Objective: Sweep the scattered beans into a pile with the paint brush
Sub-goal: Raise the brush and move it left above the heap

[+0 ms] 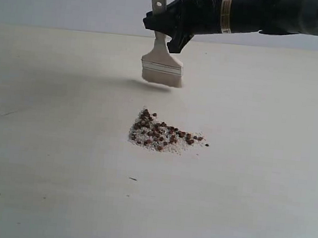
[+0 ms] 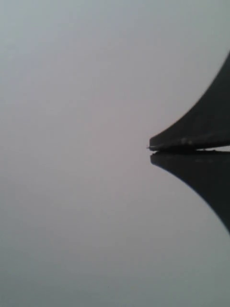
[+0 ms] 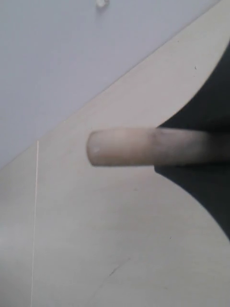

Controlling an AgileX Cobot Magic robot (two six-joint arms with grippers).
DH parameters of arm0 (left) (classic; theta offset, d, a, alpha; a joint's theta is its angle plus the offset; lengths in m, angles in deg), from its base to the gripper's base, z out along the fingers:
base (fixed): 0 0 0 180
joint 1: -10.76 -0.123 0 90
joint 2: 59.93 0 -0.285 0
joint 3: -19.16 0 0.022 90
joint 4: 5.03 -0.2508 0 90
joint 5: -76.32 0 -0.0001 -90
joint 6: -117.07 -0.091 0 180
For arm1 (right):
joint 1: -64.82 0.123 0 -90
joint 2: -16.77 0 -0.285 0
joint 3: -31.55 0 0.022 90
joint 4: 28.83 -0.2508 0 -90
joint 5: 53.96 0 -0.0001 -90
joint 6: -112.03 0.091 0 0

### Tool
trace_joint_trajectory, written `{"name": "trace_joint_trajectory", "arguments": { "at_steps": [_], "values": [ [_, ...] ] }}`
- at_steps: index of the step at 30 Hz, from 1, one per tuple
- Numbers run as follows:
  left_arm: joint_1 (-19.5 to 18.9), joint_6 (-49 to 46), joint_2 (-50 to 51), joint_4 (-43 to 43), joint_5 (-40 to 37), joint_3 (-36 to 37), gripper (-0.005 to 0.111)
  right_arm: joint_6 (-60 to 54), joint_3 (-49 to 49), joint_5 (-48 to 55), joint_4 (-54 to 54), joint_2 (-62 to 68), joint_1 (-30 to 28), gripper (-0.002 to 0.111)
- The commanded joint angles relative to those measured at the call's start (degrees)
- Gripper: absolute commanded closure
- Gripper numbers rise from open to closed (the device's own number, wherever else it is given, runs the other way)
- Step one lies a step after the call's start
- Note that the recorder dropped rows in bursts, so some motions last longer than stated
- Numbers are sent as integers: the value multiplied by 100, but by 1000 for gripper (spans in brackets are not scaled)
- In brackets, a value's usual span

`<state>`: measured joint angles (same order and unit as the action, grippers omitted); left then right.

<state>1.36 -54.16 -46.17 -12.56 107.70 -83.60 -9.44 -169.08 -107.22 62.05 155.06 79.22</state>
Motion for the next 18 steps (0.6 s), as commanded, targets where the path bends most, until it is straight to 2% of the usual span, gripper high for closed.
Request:
{"name": "trace_joint_trajectory", "arguments": {
  "at_steps": [1, 11, 18],
  "values": [
    [32, 15, -19, 20, -12, -2, 107, -42, -43, 94, -103, 146, 23, 108],
    [32, 15, -19, 20, -12, -2, 107, 238, -43, -966, 72, 294, 23, 108],
    [32, 15, -19, 20, -12, -2, 107, 1101, -308, -1628, 906, 294, 23, 108]
  ]
}}
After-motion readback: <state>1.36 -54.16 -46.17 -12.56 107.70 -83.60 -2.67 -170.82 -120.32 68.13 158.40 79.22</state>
